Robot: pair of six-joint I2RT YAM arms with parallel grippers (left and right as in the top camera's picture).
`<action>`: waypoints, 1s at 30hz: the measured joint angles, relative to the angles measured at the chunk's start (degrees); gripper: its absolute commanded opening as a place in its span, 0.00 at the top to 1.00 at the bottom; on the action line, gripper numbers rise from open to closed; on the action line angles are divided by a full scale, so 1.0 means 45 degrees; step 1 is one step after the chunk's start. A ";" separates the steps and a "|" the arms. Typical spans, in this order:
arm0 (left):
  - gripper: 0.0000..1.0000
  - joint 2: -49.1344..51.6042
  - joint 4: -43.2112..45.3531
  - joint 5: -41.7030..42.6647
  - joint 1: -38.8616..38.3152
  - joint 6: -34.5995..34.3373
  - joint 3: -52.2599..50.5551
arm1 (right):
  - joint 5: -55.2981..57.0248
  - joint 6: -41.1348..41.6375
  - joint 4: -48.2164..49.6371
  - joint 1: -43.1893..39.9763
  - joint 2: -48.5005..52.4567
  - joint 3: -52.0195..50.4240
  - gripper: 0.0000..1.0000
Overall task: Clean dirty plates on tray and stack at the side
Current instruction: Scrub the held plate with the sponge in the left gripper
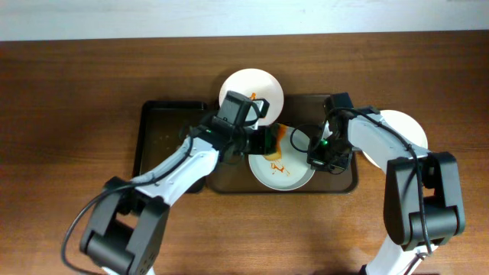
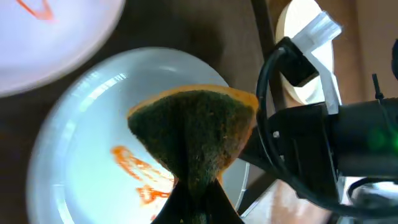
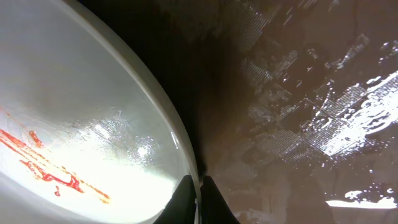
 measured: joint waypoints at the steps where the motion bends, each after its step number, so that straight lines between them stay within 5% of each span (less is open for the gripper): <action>1: 1.00 0.0282 0.0257 0.0350 -0.0044 -0.0398 0.0000 | 0.0000 0.0000 0.0000 0.0000 0.0000 0.0000 0.95; 7: 1.00 0.1923 0.1399 0.2297 -0.0325 -0.1676 0.0005 | 0.0000 0.0005 -0.0005 0.0000 0.0000 0.0000 0.95; 18: 1.00 0.2545 0.1613 0.2647 -0.1107 -0.2069 0.0005 | 0.0000 0.0000 -0.0005 0.0000 0.0000 0.0000 0.95; 30: 1.00 0.2263 -0.0034 -0.2817 -0.1098 -0.0151 0.0345 | 0.0000 0.0005 -0.0010 0.0000 0.0000 0.0000 0.95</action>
